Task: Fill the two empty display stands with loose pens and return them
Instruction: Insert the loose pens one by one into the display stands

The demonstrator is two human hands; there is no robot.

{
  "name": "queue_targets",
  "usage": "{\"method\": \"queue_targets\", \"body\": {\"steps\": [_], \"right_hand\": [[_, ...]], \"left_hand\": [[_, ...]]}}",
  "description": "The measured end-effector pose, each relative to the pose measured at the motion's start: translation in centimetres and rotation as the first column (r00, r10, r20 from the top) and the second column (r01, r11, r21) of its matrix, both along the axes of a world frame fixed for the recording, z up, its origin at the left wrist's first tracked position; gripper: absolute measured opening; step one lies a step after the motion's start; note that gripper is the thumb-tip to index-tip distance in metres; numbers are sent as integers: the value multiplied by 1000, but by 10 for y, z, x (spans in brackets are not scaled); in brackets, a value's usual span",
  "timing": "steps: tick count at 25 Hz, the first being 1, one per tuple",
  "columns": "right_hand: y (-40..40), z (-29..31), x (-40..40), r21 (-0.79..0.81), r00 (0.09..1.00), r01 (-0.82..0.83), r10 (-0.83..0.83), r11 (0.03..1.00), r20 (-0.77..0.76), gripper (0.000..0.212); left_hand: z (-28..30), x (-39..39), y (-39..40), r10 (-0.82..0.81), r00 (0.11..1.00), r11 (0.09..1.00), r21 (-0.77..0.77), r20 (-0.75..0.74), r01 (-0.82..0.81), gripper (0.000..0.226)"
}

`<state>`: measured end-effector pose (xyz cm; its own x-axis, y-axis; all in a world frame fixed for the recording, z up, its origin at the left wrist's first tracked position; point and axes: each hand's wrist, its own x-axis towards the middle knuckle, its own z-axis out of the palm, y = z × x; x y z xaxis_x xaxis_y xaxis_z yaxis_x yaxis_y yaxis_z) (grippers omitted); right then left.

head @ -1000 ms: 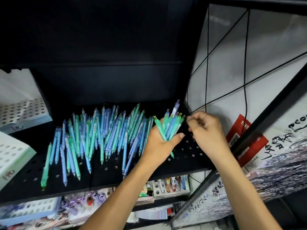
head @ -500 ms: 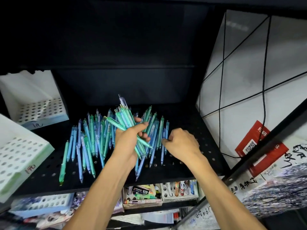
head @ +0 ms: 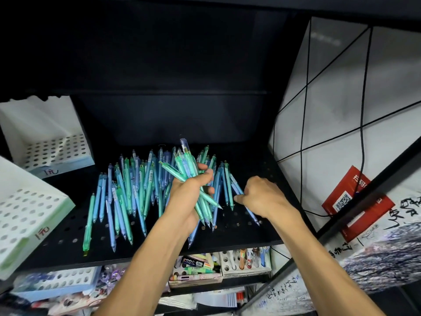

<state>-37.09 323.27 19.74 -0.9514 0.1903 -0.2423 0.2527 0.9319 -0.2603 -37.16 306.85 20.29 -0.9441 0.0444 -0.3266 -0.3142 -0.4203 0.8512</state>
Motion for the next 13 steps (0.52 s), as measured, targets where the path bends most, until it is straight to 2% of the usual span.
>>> {"method": "queue_targets", "body": {"steps": [3, 6, 8, 10, 12, 13], "right_hand": [[3, 3, 5, 14, 1000, -6, 6, 1000, 13, 32], [9, 11, 16, -38, 997, 22, -25, 999, -66, 27], [12, 17, 21, -203, 983, 18, -54, 979, -177, 29], [3, 26, 27, -461, 967, -78, -46, 884, -251, 27], [-12, 35, 32, -494, 940, -234, 66, 837, -334, 21], [-19, 37, 33, -462, 922, -296, 124, 836, -368, 18]], "left_hand": [[-1, 0, 4, -18, 999, 1000, 4, 30, 17, 10], [-1, 2, 6, -17, 997, 998, -56, 81, 22, 26], [1, 4, 10, -31, 998, 997, -75, 54, 35, 23], [4, 6, 13, -72, 997, 990, -118, 33, 75, 36], [5, 7, 14, -116, 991, 983, -138, 62, 123, 62], [7, 7, 13, -121, 990, 983, -128, 71, 129, 61]]}}
